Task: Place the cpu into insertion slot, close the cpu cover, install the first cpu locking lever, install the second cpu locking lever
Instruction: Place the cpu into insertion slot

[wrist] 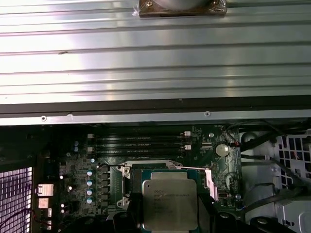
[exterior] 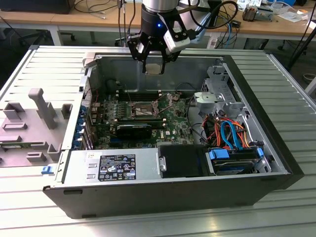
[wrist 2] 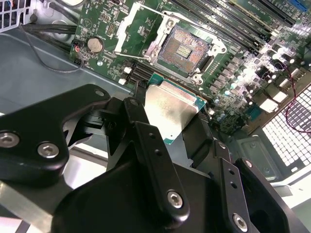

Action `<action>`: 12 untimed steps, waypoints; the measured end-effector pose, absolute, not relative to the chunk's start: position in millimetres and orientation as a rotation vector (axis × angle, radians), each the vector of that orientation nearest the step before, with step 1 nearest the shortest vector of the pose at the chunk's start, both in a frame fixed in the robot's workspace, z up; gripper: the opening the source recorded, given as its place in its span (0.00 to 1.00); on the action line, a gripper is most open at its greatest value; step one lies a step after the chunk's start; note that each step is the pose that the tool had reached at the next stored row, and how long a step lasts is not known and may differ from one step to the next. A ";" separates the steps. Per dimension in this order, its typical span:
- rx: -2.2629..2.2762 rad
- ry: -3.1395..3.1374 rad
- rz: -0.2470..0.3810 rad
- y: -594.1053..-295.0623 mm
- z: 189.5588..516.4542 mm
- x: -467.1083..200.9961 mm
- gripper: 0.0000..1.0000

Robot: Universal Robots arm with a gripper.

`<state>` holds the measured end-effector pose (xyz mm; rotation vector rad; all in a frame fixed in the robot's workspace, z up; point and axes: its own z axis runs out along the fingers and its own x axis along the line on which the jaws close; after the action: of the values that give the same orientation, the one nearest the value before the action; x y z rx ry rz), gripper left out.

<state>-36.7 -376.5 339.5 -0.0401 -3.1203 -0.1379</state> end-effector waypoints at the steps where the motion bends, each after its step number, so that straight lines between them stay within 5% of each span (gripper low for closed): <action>1: -0.040 -3.120 -0.138 -376.5 339.3 -36.7 0.54; 12: -0.040 -3.120 -0.138 -376.8 337.0 -36.7 0.54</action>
<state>-36.7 -376.8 337.0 -0.0400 -3.1203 -0.1379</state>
